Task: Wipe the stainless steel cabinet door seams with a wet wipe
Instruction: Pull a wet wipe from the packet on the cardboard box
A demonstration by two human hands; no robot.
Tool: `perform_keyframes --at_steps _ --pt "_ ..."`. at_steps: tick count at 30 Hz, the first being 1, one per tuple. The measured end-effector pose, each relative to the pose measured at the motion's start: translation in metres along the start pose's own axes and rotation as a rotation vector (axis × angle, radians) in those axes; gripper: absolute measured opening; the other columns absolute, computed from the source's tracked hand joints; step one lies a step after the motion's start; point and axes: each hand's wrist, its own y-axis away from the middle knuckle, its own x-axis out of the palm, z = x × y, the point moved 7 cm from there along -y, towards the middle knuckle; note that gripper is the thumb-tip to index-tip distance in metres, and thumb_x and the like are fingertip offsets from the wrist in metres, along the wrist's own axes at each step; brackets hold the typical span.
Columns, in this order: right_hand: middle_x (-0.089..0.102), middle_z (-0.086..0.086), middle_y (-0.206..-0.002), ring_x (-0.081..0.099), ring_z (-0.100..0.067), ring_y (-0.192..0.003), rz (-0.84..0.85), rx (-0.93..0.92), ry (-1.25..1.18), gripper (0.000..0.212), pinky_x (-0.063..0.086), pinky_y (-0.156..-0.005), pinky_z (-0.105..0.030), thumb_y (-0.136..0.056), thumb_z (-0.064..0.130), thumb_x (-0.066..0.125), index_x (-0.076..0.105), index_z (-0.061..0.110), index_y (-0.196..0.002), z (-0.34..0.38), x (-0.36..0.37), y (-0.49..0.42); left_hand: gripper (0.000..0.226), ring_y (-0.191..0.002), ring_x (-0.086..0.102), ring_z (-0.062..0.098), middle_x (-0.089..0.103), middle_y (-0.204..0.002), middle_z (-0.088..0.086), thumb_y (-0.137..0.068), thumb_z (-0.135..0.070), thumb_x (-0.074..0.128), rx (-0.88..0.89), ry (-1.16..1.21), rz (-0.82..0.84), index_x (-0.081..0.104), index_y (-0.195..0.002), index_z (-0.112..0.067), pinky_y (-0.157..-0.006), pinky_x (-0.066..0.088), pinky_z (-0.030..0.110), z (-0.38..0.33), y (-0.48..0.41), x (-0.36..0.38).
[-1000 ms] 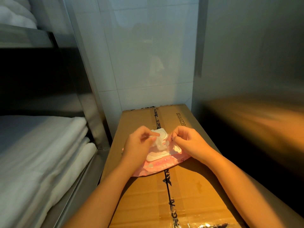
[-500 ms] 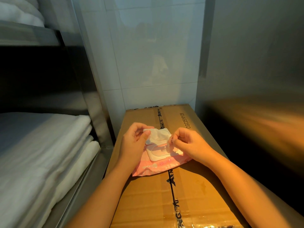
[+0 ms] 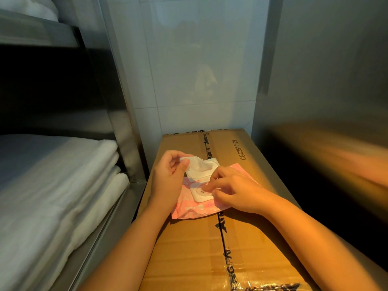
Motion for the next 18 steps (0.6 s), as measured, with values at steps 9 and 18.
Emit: perform_keyframes --at_steps 9,18 --pt "0.046 0.014 -0.104 0.038 -0.003 -0.103 0.046 -0.008 -0.034 0.025 0.038 -0.094 -0.025 -0.093 0.030 0.049 0.066 0.036 -0.110 0.0010 0.0040 0.0008 0.016 -0.092 0.063 0.006 0.066 -0.096 -0.003 -0.090 -0.010 0.055 -0.029 0.036 0.039 0.056 -0.089 -0.026 -0.075 0.055 0.024 -0.0005 0.0031 0.0050" --pt "0.046 0.014 -0.106 0.038 -0.002 -0.105 0.064 0.016 -0.056 0.024 0.037 -0.096 -0.023 -0.093 0.032 0.049 0.066 0.036 -0.109 -0.0002 0.0051 0.0017 0.015 -0.092 0.062 0.002 0.064 -0.097 -0.006 -0.090 -0.012 0.055 -0.037 0.009 0.037 0.055 -0.089 -0.027 -0.072 0.053 0.016 -0.0016 0.0043 0.0036"
